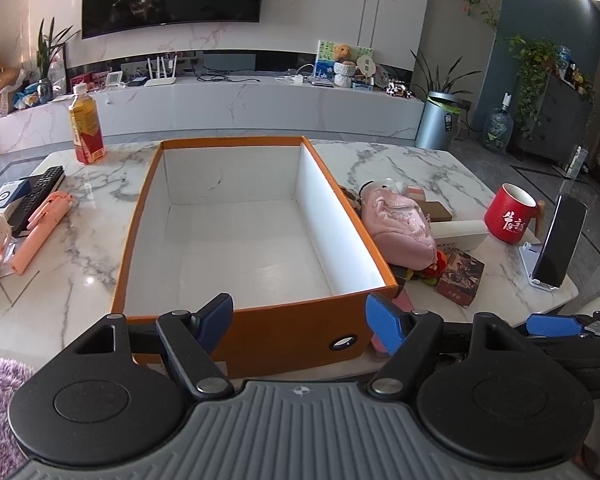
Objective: Organize objects
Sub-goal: 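Reach the left gripper to the pink backpack and close on it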
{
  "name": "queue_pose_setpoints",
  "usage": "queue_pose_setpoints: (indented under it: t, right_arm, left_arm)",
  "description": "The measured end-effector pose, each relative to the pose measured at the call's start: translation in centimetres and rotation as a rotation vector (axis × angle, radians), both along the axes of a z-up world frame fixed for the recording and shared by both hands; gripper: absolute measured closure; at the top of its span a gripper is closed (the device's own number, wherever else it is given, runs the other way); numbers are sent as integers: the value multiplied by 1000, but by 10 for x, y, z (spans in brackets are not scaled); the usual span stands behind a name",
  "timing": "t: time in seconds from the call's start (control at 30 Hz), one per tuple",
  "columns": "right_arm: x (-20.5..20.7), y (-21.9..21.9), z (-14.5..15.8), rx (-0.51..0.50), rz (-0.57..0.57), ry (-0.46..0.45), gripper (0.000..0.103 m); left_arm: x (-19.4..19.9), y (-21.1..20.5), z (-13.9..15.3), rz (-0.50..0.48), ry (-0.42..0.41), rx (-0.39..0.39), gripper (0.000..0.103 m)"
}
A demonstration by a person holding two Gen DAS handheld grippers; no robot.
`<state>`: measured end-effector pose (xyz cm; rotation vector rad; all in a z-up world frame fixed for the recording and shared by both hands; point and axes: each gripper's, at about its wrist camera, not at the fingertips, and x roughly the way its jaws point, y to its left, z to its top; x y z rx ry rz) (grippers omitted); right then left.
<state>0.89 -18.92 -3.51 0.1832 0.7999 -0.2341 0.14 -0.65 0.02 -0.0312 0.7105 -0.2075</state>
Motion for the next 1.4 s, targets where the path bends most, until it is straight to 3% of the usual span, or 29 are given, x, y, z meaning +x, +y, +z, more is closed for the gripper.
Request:
queue_pose_setpoints:
  t: [0.1, 0.17, 0.23, 0.33, 0.5, 0.67, 0.87, 1.03, 1.23, 1.4]
  right_arm:
    - [1, -7, -1, 10, -8, -7, 4]
    - [3, -14, -1, 19, -17, -12, 12]
    - [7, -23, 0, 29, -28, -14, 26]
    - [14, -36, 0, 31, -43, -17, 37]
    - [32, -58, 3, 43, -49, -34, 56]
    - [58, -81, 6, 82, -40, -46, 74]
    - [94, -108, 6, 143, -39, -66, 78]
    - [111, -122, -12, 223, -13, -66, 78]
    - [119, -136, -30, 296, -14, -64, 78]
    - [120, -142, -38, 350, 4, -69, 78]
  left_arm:
    - [6, -6, 3, -43, -3, -16, 19]
    - [11, -10, 7, -78, -5, -30, 23]
    - [17, -15, 12, -117, -16, -37, 26]
    - [31, -27, 20, -179, -23, -29, 33]
    - [67, -53, 24, -268, 19, -21, 42]
    - [112, -78, 23, -332, 93, -15, 43]
    - [162, -109, 14, -394, 180, 70, 41]
    - [201, -124, -8, -425, 339, 110, 35]
    - [218, -140, -25, -444, 413, 210, 27]
    - [230, -145, -38, -437, 488, 218, 25]
